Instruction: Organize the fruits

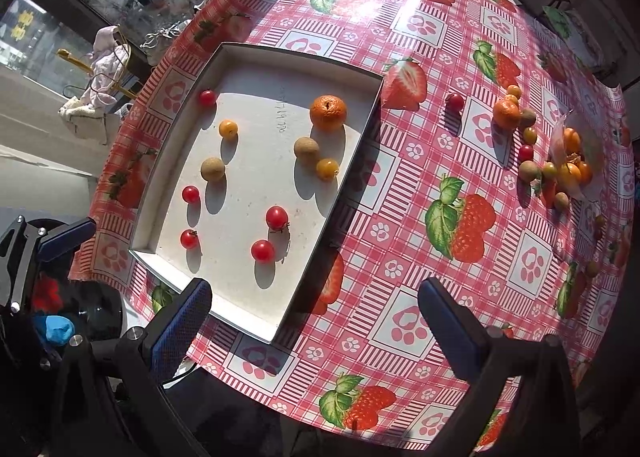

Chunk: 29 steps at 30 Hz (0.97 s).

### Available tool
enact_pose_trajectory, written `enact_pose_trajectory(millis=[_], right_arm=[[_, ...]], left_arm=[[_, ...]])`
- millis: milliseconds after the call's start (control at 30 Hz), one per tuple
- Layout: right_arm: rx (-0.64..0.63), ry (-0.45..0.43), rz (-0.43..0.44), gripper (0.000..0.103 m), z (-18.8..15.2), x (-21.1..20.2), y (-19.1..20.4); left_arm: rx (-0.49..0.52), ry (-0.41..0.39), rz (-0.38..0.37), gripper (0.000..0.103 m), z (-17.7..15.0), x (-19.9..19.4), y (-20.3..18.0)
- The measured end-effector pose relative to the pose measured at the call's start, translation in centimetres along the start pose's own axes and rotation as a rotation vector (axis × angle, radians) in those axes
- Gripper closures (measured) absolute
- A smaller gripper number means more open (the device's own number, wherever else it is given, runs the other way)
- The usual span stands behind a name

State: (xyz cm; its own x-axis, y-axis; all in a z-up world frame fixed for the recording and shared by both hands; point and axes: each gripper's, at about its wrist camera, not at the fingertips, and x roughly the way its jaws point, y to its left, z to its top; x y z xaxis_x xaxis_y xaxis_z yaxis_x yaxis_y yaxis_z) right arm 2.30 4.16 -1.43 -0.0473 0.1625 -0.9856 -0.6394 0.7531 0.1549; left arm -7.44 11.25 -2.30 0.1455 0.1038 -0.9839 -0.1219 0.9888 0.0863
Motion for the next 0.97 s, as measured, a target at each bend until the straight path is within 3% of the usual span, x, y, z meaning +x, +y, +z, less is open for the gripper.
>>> enact_pose_trajectory(millis=[967], right_arm=[[-0.015, 0.006, -0.009, 0.0, -0.27, 0.0, 0.59]], left_arm=[[0.015, 0.003, -0.022, 0.001, -0.23, 0.13, -0.22]])
